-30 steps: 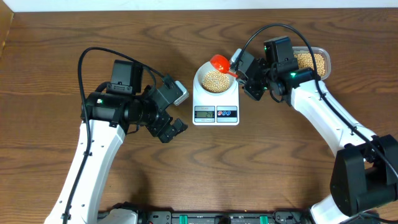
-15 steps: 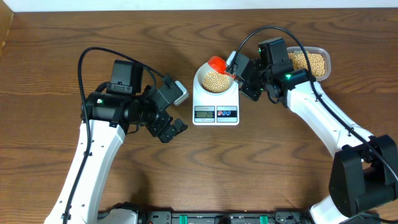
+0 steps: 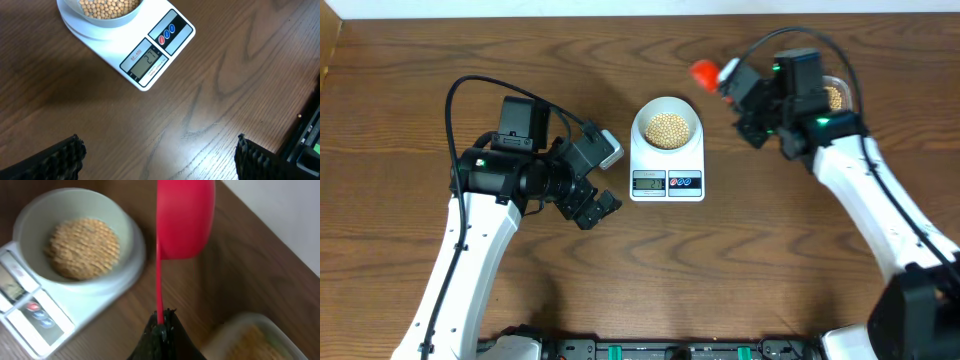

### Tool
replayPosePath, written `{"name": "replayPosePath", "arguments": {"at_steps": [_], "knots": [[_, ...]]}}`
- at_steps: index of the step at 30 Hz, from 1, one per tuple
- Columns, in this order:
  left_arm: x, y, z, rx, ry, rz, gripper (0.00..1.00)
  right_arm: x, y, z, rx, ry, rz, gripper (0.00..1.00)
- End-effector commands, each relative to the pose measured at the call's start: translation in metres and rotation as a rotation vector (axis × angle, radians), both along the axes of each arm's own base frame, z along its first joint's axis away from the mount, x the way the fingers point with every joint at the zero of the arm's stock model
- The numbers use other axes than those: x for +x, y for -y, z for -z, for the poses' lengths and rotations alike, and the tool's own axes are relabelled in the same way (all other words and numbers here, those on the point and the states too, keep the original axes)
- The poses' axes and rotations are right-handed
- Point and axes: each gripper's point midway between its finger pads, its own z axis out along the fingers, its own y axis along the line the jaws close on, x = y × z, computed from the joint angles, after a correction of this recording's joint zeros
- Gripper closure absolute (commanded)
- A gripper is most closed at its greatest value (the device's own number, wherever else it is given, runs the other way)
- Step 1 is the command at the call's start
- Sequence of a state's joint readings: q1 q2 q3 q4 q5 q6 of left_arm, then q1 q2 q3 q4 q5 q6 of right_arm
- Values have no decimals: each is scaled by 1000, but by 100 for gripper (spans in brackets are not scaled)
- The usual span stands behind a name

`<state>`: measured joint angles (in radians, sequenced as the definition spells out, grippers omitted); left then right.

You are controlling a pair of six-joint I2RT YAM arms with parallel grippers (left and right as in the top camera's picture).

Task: Scoop item into bowl and weigh 50g on scale
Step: 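Carry the empty red scoop right back to the soybean tub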

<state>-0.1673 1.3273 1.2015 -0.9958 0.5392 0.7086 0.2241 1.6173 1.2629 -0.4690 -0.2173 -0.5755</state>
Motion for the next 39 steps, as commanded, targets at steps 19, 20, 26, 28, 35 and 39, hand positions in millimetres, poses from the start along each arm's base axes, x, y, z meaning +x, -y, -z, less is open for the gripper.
{"name": "replayPosePath", "arguments": {"at_steps": [19,20,26,28,35,39], "knots": [[1,-3,-7,8,30,3,2,-17,182,10,-465,-108,464,99],[1,-3,-7,8,30,3,2,-17,182,15,-471,-122,462,99],[1,-3,-7,8,30,3,2,-19,198,41,-582,-196,481,99],[1,-3,-7,8,30,3,2,-19,198,47,-594,-211,470,99],[1,-3,-7,8,30,3,2,-13,199,50,-602,-201,471,99],[1,-3,-7,8,30,3,2,-11,201,50,-619,-195,454,99]]}}
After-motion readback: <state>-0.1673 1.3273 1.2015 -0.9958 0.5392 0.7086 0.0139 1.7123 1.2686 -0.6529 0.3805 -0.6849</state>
